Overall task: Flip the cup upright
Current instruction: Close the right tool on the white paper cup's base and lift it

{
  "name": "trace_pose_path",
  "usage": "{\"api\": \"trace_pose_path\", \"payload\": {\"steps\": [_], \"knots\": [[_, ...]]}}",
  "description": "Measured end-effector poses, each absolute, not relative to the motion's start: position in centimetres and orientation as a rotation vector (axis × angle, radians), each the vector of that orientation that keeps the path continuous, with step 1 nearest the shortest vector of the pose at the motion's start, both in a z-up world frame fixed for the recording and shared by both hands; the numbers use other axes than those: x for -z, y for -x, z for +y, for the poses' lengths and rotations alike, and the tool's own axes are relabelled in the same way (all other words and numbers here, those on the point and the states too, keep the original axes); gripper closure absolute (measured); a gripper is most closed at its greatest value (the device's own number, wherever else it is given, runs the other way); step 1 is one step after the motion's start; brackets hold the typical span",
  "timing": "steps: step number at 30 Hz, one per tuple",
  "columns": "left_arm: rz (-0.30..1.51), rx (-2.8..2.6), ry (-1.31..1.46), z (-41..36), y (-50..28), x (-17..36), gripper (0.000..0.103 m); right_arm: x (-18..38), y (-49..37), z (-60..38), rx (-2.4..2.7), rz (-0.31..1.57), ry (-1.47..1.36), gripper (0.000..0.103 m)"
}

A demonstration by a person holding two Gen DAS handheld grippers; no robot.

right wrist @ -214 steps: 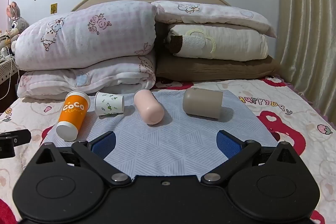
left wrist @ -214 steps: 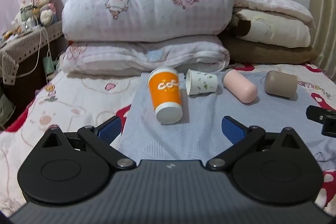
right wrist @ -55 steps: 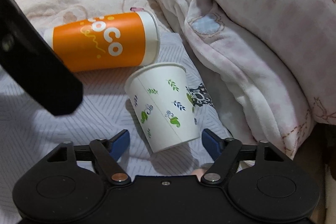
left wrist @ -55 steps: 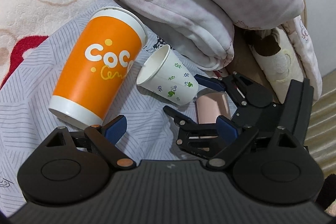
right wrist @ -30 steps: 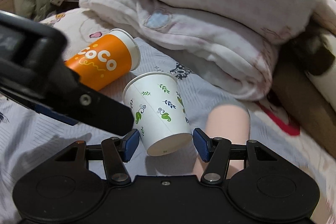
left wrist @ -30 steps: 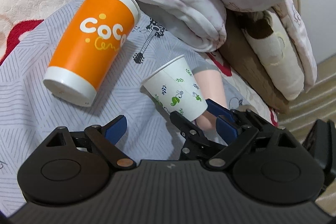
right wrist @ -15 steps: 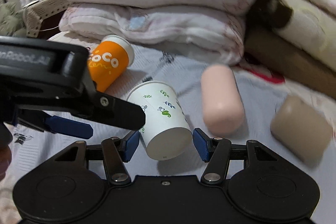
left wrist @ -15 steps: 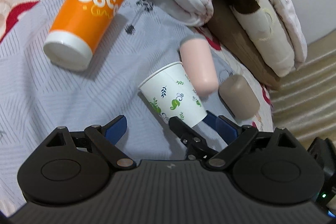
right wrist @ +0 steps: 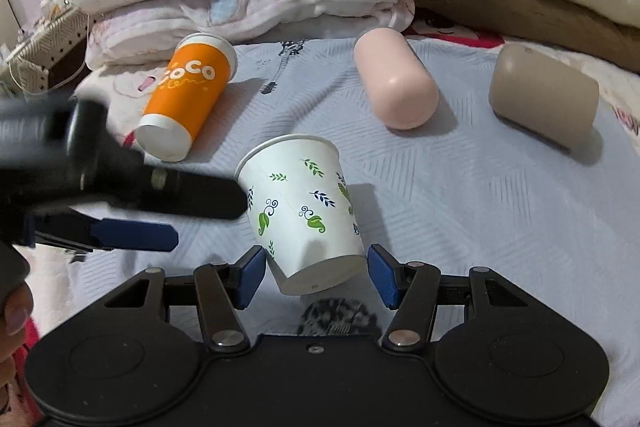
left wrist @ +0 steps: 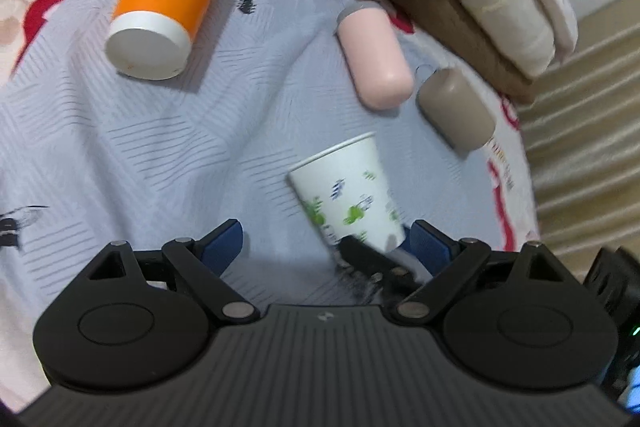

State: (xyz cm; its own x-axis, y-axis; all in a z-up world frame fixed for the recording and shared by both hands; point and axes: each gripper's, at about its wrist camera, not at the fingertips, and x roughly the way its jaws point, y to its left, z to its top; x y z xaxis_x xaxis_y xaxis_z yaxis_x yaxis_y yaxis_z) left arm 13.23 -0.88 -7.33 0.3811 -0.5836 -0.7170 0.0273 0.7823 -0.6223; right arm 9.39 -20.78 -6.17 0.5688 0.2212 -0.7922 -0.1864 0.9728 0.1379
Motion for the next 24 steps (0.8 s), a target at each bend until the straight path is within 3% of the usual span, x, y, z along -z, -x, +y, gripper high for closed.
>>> {"api": "trace_pose_path", "payload": {"steps": [5, 8, 10, 15, 18, 20, 24], "knots": [[1.129, 0.468, 0.594, -0.8, -13.0, 7.7, 0.014, 6.4, -8.9, -20.2, -0.234, 0.944, -0.057, 0.041], [1.092, 0.488, 0.583, -1.7, -13.2, 7.8, 0.023, 6.4, -8.8, -20.4, -0.265, 0.956, -0.085, 0.041], [1.077, 0.488, 0.569, -2.1, -13.4, 8.0, 0.037, 6.4, -8.7, -20.8, -0.285, 0.959, -0.096, 0.041], [1.078, 0.517, 0.589, -1.9, -14.1, 8.8, 0.049, 7.2, -9.3, -21.8, -0.44, 1.042, -0.166, 0.035], [1.097, 0.519, 0.597, -1.9, -14.6, 9.2, 0.051, 6.9, -9.5, -21.8, -0.432, 1.007, -0.108, 0.029], [1.104, 0.523, 0.595, -1.9, -14.7, 9.4, 0.051, 6.5, -9.9, -21.8, -0.451, 0.976, -0.07, 0.018], [1.107, 0.537, 0.615, -1.5, -15.1, 9.4, 0.051, 6.4, -11.6, -22.2, -0.49, 0.959, -0.069, 0.016]]}}
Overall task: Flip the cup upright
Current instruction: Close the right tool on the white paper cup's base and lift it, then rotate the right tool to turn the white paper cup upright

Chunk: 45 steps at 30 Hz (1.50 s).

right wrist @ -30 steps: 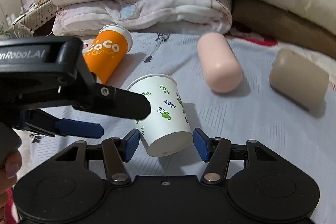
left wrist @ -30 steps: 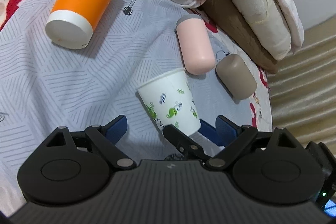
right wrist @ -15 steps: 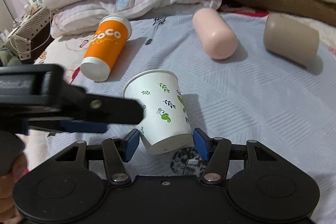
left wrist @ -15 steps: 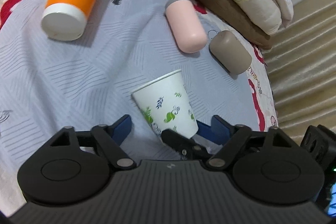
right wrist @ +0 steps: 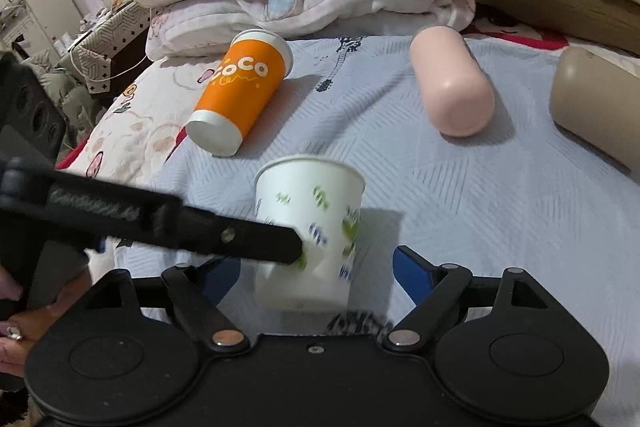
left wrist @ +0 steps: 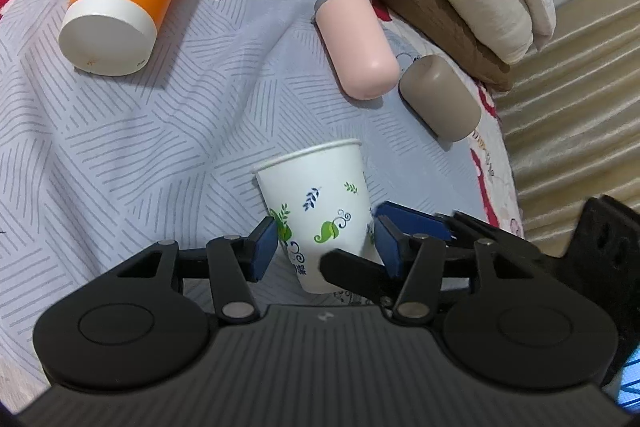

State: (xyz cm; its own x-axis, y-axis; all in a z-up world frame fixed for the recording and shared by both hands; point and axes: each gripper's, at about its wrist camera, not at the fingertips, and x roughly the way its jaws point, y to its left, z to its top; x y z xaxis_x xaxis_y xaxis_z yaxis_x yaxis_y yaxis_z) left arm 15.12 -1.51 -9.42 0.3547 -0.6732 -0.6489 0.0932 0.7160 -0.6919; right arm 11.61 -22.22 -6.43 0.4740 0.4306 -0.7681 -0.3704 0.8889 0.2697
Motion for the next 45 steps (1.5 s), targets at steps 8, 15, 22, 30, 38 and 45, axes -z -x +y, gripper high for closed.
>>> {"api": "trace_pose_path", "payload": {"steps": [8, 15, 22, 30, 38, 45], "knots": [[1.123, 0.527, 0.657, -1.2, -16.2, 10.2, 0.05, 7.7, -13.9, -22.6, -0.582, 0.997, -0.125, 0.021], [1.141, 0.571, 0.694, -1.4, -16.9, 10.9, 0.049, 8.1, -14.5, -22.6, -0.616, 1.023, -0.119, 0.034], [1.068, 0.587, 0.56, -2.7, -16.0, 9.6, 0.047, 7.7, -13.6, -22.3, -0.597, 0.979, -0.065, 0.034], [0.915, 0.595, 0.404, -3.1, -14.9, 7.4, 0.047, 6.4, -12.7, -21.4, -0.573, 0.834, 0.034, 0.035], [0.8, 0.555, 0.246, -4.1, -13.9, 6.7, 0.048, 6.9, -11.7, -19.4, -0.512, 0.679, 0.18, 0.035], [0.685, 0.509, 0.21, -4.0, -14.3, 6.5, 0.048, 8.0, -11.7, -17.6, -0.47, 0.486, 0.322, 0.035]]}}
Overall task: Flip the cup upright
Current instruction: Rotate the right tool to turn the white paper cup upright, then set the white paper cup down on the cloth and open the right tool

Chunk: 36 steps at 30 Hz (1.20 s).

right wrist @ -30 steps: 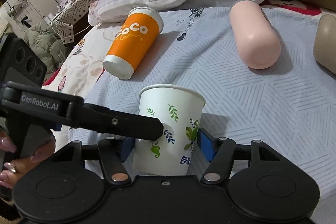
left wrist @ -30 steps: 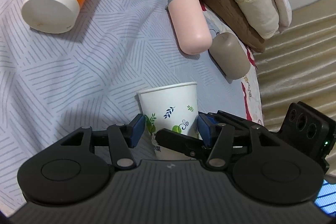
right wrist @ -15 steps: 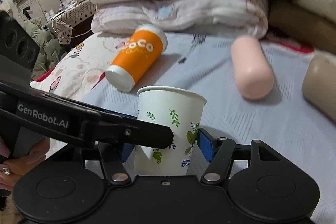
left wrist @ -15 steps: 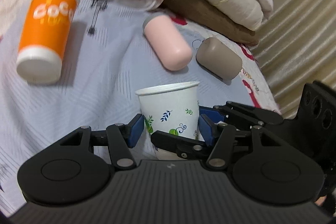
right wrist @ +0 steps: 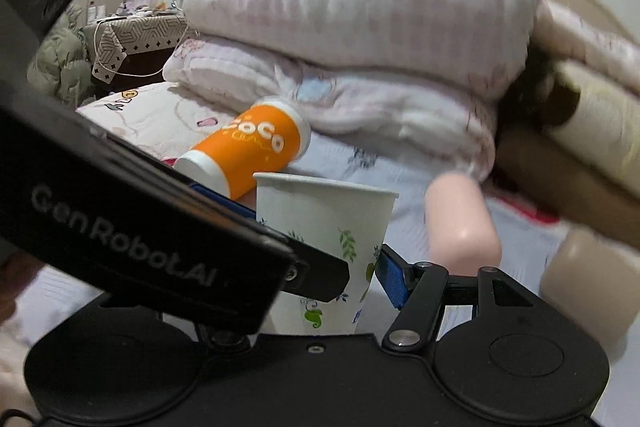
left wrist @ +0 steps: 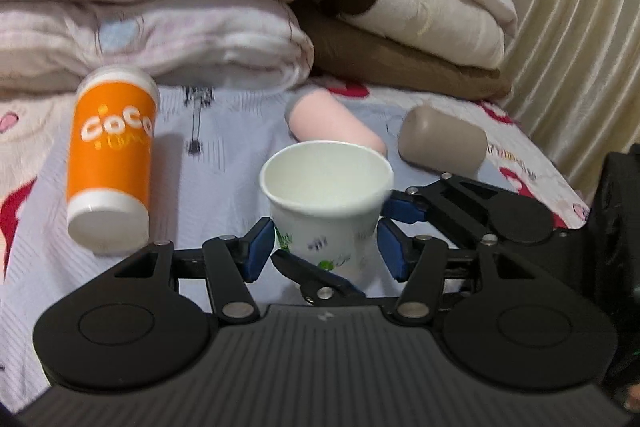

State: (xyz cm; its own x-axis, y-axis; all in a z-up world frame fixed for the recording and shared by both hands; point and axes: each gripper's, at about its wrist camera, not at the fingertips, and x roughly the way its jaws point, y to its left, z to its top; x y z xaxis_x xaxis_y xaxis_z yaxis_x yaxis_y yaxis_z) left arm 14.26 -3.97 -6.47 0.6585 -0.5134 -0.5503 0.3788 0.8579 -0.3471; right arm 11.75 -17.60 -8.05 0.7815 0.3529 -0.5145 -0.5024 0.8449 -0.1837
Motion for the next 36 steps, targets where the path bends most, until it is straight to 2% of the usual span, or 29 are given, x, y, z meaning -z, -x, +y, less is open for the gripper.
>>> {"api": "trace_pose_path", "payload": {"steps": [10, 26, 29, 31, 33, 36], "knots": [[0.627, 0.52, 0.149, -4.9, -14.9, 6.7, 0.048, 8.5, -13.2, -18.3, -0.458, 0.446, 0.223, 0.035], [0.679, 0.511, 0.125, -5.4, -14.9, 8.2, 0.048, 9.9, -13.2, -17.5, -0.434, 0.465, 0.276, 0.035], [0.683, 0.513, 0.137, -5.3, -15.0, 8.2, 0.046, 9.9, -13.2, -17.5, -0.435, 0.469, 0.278, 0.034], [0.704, 0.524, 0.155, -5.2, -15.1, 8.2, 0.037, 9.9, -13.2, -17.6, -0.438, 0.466, 0.279, 0.033], [0.727, 0.526, 0.167, -5.1, -15.3, 8.3, 0.035, 10.0, -13.2, -17.7, -0.44, 0.464, 0.272, 0.033], [0.744, 0.523, 0.162, -5.1, -15.2, 8.2, 0.031, 9.9, -13.2, -17.8, -0.449, 0.488, 0.256, 0.024]]}}
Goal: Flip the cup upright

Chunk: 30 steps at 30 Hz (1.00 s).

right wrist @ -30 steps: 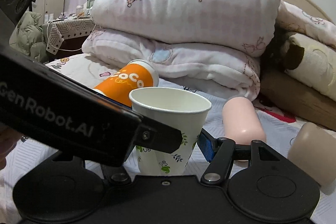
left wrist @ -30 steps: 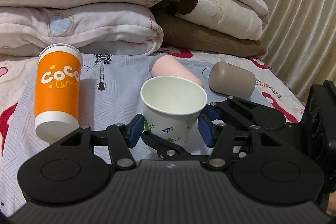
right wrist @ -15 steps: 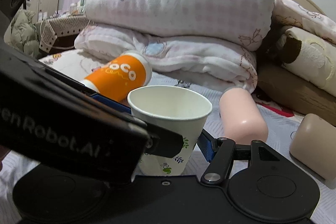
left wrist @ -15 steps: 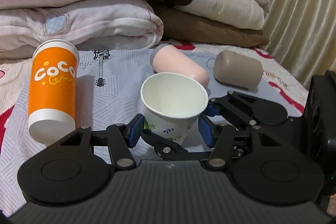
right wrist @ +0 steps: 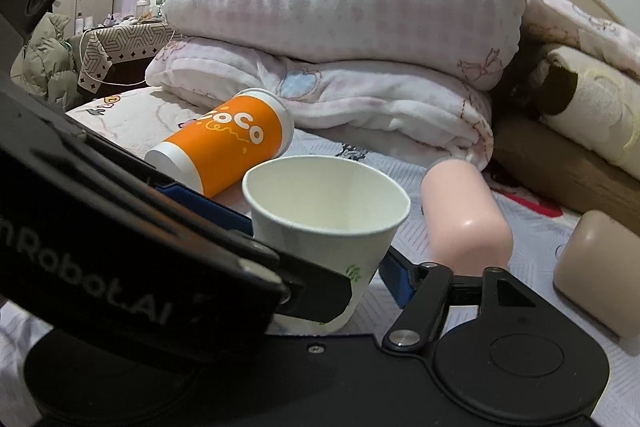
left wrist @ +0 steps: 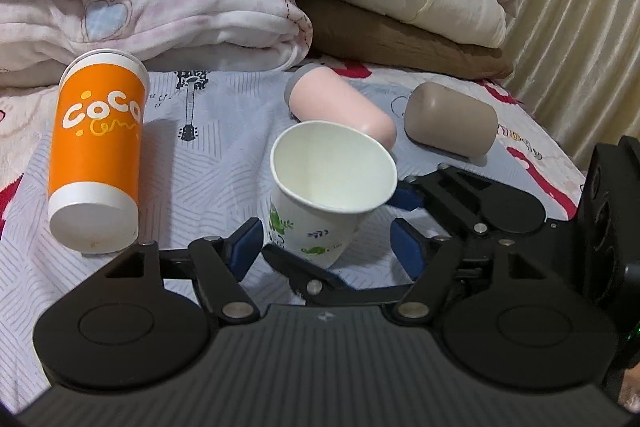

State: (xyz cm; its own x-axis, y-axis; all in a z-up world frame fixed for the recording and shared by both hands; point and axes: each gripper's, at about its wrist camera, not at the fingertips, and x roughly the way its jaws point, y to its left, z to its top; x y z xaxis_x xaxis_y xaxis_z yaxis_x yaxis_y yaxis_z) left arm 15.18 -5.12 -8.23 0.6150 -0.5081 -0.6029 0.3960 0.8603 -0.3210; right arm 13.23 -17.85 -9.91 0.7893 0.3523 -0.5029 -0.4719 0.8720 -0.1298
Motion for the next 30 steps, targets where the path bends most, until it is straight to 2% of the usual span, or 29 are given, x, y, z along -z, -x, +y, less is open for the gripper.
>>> {"api": "trace_pose_path", "payload": {"steps": [2, 4, 10, 18, 24, 30], "knots": [[0.759, 0.511, 0.152, -5.1, -15.1, 8.1, 0.024, 9.8, -13.0, -17.8, -0.446, 0.499, 0.256, 0.014], [0.79, 0.499, 0.15, -5.0, -15.0, 7.9, 0.018, 9.7, -12.8, -17.8, -0.438, 0.528, 0.255, 0.012], [0.863, 0.473, 0.127, -4.3, -13.6, 7.0, 0.014, 9.1, -12.2, -18.7, -0.364, 0.688, 0.222, 0.012], [0.814, 0.388, 0.135, -2.2, -10.9, 1.7, 0.013, 5.4, -9.4, -19.2, -0.32, 0.607, 0.218, 0.009], [0.756, 0.285, 0.08, -0.9, -8.0, -3.3, 0.002, 0.5, -5.9, -21.1, -0.168, 0.526, 0.101, 0.009], [0.703, 0.15, 0.012, 0.3, -4.5, -7.2, 0.001, -3.4, -2.8, -23.0, -0.065, 0.479, -0.005, 0.009]]}}
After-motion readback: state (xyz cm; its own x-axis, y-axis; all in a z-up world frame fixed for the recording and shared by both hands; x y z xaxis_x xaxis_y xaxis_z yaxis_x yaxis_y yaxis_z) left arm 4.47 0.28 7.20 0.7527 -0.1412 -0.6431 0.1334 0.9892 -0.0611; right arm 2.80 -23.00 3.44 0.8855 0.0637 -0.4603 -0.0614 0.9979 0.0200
